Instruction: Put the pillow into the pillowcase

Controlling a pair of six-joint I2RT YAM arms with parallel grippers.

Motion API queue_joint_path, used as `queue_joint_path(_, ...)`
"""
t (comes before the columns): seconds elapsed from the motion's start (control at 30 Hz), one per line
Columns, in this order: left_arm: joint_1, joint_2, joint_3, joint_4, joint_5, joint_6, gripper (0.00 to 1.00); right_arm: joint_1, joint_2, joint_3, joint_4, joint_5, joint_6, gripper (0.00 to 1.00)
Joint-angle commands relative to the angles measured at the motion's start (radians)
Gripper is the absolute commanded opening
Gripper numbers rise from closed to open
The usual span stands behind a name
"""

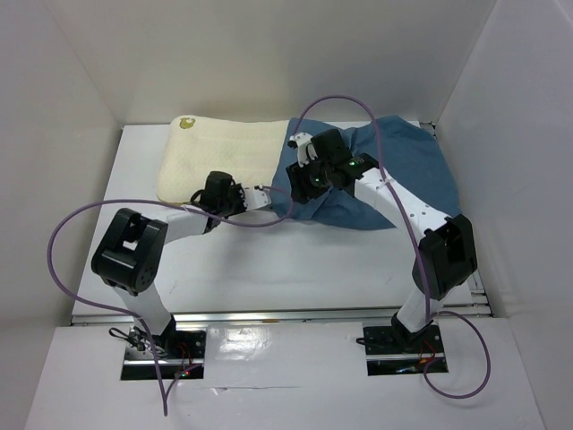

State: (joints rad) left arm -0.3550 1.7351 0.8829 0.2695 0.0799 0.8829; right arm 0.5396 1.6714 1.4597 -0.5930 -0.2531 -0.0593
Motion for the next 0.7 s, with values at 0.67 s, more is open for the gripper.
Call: queue_joint_path(0.67,0.056,0.191,1.048,-1.137,0.549,-0.460,0.00,0.152,-0.245,-0.127,0.022,0.112,-0.128,0.56)
